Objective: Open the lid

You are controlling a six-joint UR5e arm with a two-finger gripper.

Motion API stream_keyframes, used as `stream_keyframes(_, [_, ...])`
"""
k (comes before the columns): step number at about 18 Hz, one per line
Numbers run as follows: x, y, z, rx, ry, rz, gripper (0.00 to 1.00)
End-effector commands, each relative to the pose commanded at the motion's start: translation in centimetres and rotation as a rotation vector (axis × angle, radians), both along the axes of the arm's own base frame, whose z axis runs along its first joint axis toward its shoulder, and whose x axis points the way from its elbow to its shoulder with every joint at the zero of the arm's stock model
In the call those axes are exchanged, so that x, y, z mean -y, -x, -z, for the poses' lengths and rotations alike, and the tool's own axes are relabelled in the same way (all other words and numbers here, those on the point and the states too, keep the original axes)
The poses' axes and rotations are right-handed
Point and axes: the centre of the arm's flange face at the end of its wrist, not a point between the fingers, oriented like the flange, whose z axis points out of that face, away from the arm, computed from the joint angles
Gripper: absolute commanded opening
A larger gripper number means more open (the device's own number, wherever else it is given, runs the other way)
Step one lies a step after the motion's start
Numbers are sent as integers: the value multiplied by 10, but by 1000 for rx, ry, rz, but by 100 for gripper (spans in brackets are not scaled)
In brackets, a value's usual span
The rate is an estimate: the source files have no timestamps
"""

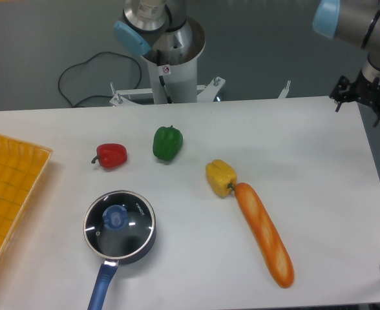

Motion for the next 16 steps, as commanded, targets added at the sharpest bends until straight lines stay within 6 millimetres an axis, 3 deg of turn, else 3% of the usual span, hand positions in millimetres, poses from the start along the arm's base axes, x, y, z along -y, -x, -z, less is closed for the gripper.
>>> stream_keyframes(8, [-6, -1, -2, -5, -37, 6, 100])
stream_keyframes(11, [-32, -14, 2, 5, -38, -17, 100])
stream_keyframes(13, [-36, -14, 3, -11, -36, -40, 100])
stream_keyframes(16, [-43, -28, -15, -35, -34, -34, 100])
